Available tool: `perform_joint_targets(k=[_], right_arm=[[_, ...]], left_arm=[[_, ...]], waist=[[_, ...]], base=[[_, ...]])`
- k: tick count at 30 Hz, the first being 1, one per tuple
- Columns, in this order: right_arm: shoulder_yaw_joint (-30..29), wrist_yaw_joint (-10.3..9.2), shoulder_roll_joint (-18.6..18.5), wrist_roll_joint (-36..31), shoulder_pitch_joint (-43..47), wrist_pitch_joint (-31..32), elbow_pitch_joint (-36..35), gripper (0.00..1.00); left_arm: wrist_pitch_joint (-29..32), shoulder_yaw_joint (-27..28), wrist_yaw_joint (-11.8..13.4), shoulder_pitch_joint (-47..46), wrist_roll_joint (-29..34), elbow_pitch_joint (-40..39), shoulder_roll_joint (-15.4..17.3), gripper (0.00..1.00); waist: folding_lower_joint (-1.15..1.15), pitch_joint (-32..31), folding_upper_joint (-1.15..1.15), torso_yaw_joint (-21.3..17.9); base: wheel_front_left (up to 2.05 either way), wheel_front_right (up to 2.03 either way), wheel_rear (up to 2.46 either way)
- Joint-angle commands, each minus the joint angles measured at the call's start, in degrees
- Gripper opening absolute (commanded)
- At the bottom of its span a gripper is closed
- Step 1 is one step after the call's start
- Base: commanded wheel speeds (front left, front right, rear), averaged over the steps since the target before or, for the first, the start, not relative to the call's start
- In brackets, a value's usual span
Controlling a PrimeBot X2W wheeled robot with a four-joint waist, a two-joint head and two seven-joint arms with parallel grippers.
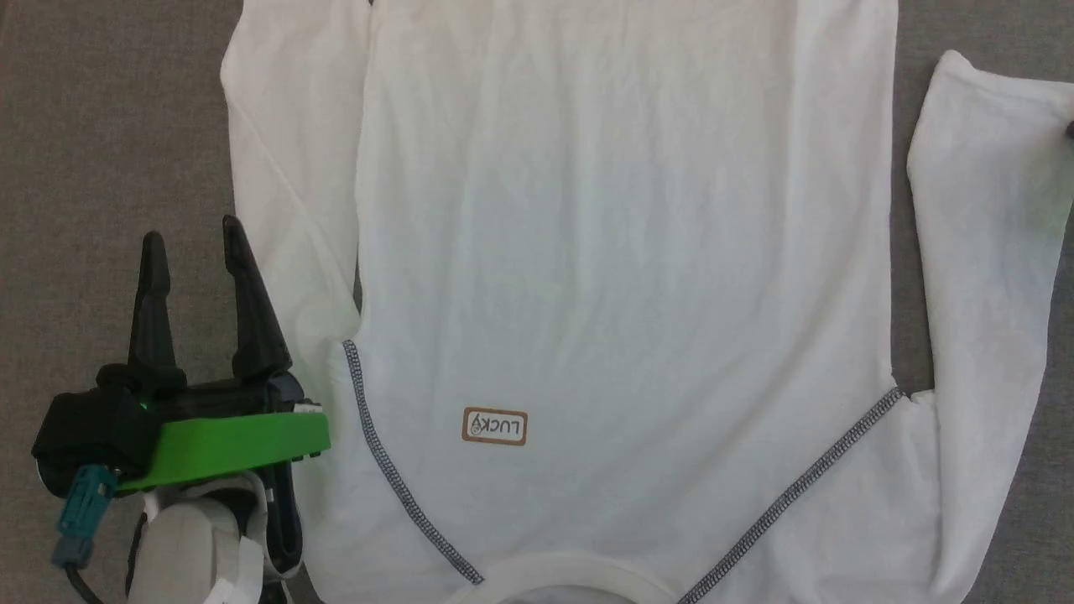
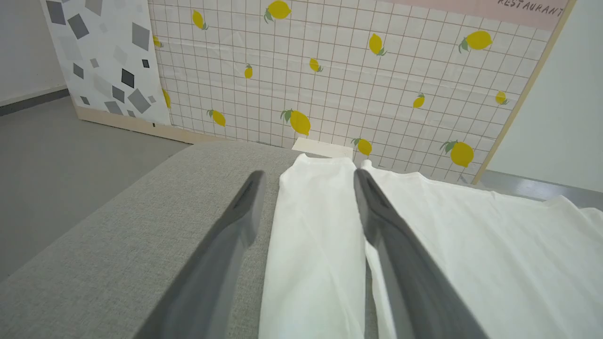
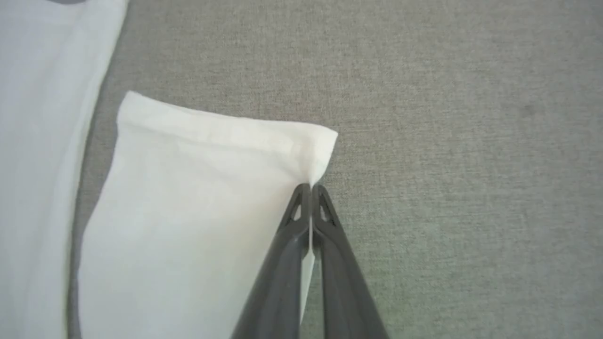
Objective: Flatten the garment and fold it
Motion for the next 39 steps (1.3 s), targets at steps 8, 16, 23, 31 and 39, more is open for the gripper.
perform_joint_targets(k=[8, 16, 23, 31, 39], right_arm=[[-6.86, -0.08, -3.89, 2.69, 4.75, -4.15, 0.12, 0.00], [-15.87, -0.08, -7.95, 1.34, 14.63, -3.98, -1.35, 0.00], [-20.62, -0.08, -6.62, 0.59, 21.84, -3.28, -4.77, 0.00], [-18.30, -0.08, -3.76, 5.17, 27.59, -2.82, -14.38, 0.00], [-4.79, -0.08, 0.59, 17.82, 33.26, -0.48, -35.36, 0.00]], left_arm=[[-0.43, 2.83, -1.95, 2.58, 0.19, 1.46, -0.95, 1.00], [-0.43, 3.86, -3.05, 5.37, 0.09, 2.24, -1.53, 1.00], [-0.43, 4.83, -3.43, 7.62, -0.23, 2.58, -1.84, 1.00], [-0.43, 5.16, -3.84, 9.69, -0.88, 3.29, -2.06, 1.00], [-0.43, 6.05, -3.33, 12.57, -1.38, 2.56, -2.15, 1.00]], waist=[[-0.01, -8.72, 0.00, -3.67], [-0.01, -13.80, 0.00, -5.87], [-0.01, -17.55, 0.00, -7.45], [-0.01, -22.11, 0.00, -7.76], [-0.01, -24.10, 0.00, -8.66]], base=[[0.00, 0.00, 0.00], [0.00, 0.00, 0.00], [0.00, 0.00, 0.00], [0.00, 0.00, 0.00], [0.00, 0.00, 0.00]])
